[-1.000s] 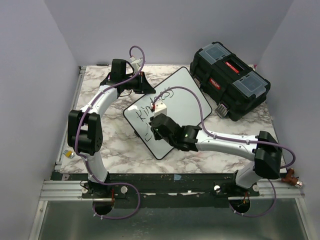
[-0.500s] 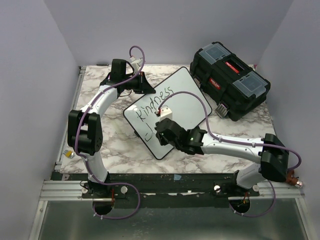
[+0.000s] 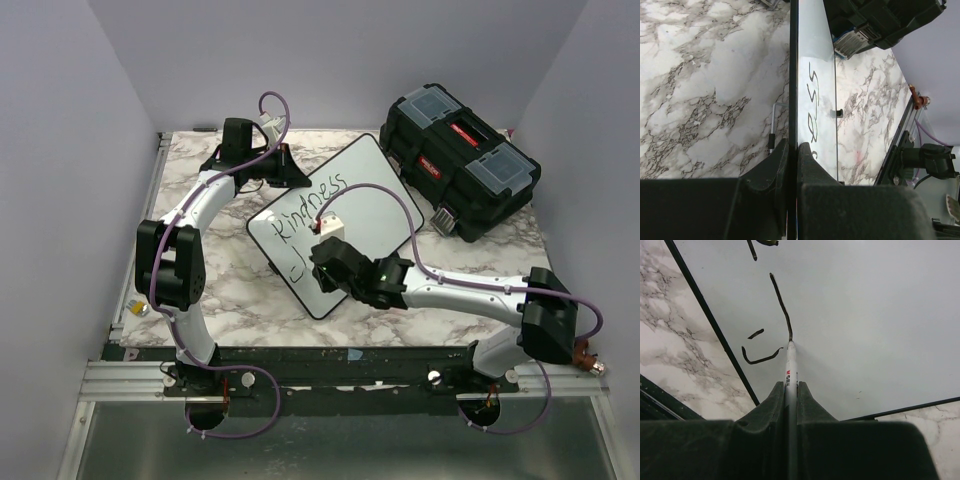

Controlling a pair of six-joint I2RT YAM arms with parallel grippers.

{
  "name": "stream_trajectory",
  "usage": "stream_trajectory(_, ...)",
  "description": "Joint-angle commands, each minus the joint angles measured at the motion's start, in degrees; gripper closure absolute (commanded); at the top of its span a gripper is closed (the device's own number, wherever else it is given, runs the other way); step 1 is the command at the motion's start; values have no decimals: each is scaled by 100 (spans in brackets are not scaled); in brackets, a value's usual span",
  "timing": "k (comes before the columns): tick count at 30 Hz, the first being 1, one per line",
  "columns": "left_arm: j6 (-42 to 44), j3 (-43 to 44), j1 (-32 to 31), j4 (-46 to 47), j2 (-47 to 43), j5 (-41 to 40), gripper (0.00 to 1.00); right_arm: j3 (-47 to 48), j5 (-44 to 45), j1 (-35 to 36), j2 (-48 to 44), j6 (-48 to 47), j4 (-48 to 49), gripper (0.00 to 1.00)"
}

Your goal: Write a sentence on the whiteboard

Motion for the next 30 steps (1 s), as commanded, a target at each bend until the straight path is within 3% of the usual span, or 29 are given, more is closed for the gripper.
stream_trajectory(1, 491, -155, -206, -313, -89, -166, 100, 258, 241, 11, 225, 76, -381, 99)
stream_trajectory(20, 493, -228, -205, -247, -116, -154, 100, 1160, 955, 12, 858, -15, -614, 99)
stream_trajectory(30, 493, -215, -205, -257, -121, -153, 100, 869, 937, 5, 688, 229, -731, 99)
